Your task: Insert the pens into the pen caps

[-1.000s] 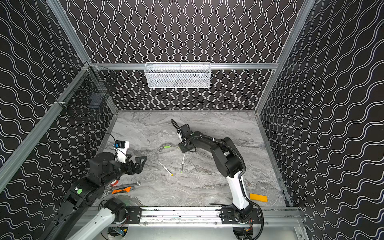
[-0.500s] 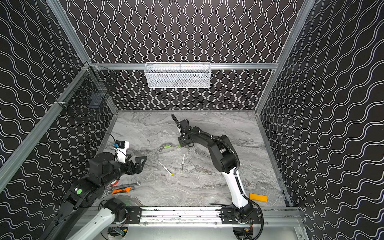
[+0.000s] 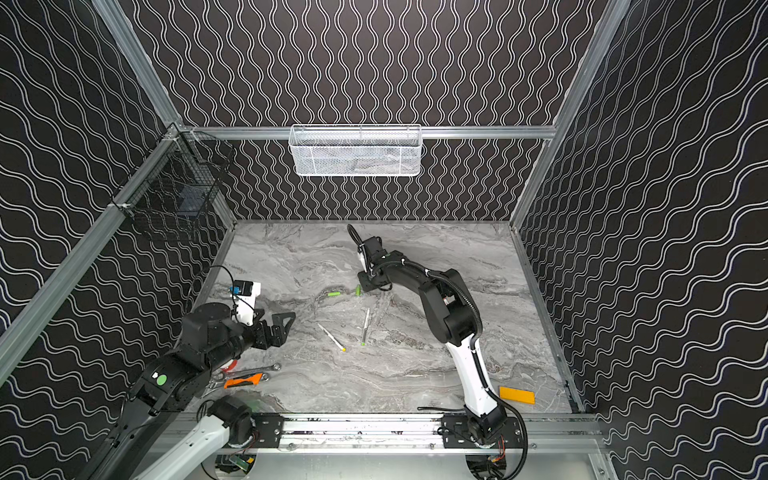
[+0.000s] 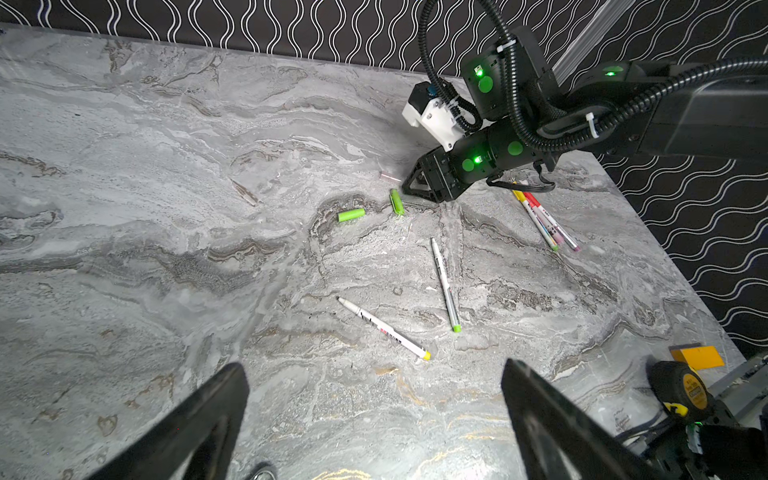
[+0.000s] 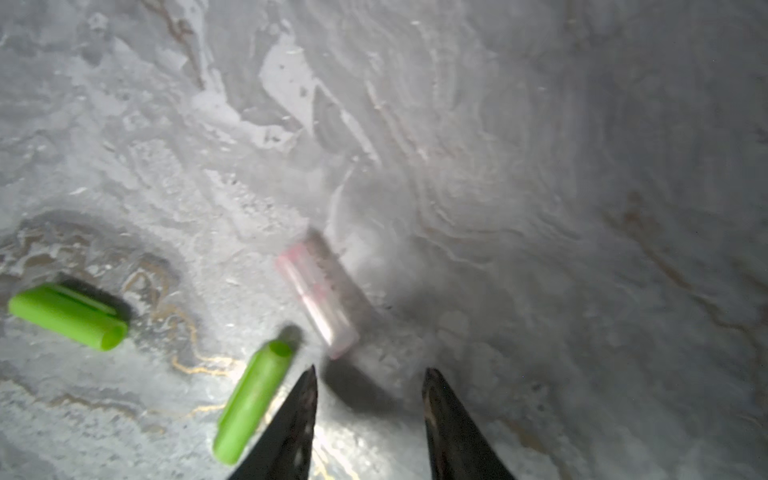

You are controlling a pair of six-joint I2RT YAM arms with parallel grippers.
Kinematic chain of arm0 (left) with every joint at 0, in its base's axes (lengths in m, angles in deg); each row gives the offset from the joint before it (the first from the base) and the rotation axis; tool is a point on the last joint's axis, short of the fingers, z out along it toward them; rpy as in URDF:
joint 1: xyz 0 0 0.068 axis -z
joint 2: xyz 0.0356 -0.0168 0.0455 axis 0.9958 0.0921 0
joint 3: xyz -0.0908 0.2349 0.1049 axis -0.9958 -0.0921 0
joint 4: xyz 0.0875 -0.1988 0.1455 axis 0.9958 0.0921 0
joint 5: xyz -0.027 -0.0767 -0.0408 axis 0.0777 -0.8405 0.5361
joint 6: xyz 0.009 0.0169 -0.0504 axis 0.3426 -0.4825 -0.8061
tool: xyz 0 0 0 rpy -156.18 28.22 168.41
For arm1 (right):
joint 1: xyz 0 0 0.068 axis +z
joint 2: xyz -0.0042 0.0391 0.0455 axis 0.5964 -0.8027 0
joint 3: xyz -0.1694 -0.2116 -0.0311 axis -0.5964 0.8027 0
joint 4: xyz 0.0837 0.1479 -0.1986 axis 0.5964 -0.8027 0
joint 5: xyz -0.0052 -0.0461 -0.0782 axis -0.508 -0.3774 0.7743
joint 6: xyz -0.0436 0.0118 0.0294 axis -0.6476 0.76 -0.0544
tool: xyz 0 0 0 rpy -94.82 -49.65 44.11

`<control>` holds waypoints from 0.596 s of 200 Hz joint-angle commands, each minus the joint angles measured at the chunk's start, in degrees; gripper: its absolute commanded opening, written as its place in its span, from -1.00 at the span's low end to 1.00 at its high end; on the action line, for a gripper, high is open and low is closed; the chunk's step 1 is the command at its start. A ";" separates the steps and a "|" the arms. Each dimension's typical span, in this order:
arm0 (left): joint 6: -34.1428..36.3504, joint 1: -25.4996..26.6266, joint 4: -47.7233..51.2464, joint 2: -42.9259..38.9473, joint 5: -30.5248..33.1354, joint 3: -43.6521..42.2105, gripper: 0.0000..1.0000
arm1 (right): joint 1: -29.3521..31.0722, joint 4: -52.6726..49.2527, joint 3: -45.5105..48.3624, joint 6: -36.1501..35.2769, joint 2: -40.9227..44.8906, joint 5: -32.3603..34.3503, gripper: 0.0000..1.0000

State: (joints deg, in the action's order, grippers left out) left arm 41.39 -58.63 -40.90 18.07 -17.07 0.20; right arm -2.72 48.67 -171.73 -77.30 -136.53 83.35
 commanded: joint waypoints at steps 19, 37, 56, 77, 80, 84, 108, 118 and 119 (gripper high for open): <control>0.70 -0.23 -2.65 -0.41 0.14 0.26 0.97 | -0.04 -2.08 -6.25 -0.78 -3.86 -5.97 -0.03; 0.75 -0.17 -2.41 -0.60 0.34 0.24 0.97 | 0.20 -3.01 -8.87 -1.31 -5.84 -7.73 -0.01; 0.72 -0.17 -2.38 -0.71 0.38 0.25 0.97 | 0.75 -3.55 -10.21 -1.73 -7.01 -7.95 0.01; 0.73 -0.23 -2.51 -0.58 0.32 0.27 0.97 | 1.60 -5.04 -10.87 -2.50 -7.85 -5.49 0.02; 0.69 -0.20 -2.47 -0.54 0.34 0.21 0.97 | 1.76 -5.22 -10.73 -2.59 -7.86 -4.84 0.01; 0.75 -0.24 -2.50 -0.52 0.29 0.25 0.97 | 1.87 -5.41 -10.54 -2.75 -7.86 -4.07 0.01; 0.68 -0.25 -2.74 -0.34 0.17 0.18 0.97 | 2.08 -6.31 -7.60 -3.16 -6.81 -0.29 0.02; 0.69 -0.25 -2.82 -0.33 0.03 0.16 0.97 | 2.15 -5.84 -5.33 -3.45 -5.76 0.85 0.02; 0.72 -0.20 -2.82 -0.33 0.05 0.13 0.97 | 2.15 -5.83 -5.15 -3.48 -5.67 1.02 0.01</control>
State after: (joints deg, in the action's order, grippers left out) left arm 41.39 -58.68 -40.90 17.54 -17.05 0.20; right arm -0.65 48.54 -180.52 -80.12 -143.15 80.34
